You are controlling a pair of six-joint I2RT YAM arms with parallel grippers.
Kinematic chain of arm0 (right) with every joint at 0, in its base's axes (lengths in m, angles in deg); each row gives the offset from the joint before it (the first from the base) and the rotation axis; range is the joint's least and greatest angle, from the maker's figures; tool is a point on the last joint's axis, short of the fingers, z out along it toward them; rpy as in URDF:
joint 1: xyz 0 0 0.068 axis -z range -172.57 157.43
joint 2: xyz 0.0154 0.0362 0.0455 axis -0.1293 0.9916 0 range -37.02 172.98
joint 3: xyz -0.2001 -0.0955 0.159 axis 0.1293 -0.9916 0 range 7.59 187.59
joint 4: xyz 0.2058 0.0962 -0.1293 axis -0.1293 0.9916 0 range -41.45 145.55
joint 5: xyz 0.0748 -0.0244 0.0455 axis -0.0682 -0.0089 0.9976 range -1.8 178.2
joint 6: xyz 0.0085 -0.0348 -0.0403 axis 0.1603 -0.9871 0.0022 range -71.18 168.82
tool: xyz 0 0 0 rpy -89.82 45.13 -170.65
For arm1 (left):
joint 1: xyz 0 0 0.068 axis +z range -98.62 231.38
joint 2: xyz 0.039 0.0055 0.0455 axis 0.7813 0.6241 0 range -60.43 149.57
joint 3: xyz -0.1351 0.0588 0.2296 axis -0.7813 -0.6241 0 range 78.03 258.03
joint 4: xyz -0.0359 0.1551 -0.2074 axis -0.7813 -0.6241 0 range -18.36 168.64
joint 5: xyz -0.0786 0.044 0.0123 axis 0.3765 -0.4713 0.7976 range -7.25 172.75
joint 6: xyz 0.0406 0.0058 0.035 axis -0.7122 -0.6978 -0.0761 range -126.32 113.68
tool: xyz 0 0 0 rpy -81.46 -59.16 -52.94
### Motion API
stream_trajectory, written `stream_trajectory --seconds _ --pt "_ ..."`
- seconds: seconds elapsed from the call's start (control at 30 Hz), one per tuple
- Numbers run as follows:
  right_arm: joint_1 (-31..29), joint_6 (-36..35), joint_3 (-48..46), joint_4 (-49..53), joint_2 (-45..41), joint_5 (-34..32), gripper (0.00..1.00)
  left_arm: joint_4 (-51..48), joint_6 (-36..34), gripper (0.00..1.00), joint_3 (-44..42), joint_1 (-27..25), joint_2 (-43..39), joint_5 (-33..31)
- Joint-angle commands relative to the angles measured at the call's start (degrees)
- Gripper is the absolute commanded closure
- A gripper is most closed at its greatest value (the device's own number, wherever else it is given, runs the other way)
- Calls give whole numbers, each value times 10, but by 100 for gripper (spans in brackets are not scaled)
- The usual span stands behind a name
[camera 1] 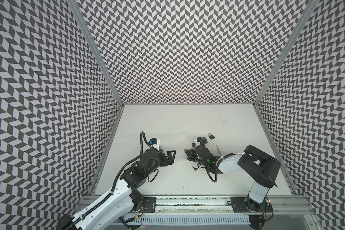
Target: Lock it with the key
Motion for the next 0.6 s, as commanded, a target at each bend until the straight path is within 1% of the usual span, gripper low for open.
stream_trajectory --seconds 0.0,0.33,0.57 --pt "5 19 9 -40 11 -19 100 -11 7 0 16 4 -8 -6" --pt "14 27 5 -51 29 -15 99 -14 14 0 13 4 -6 -10" --pt "18 28 -2 -54 27 -11 86 -22 17 0 17 6 -6 -16"
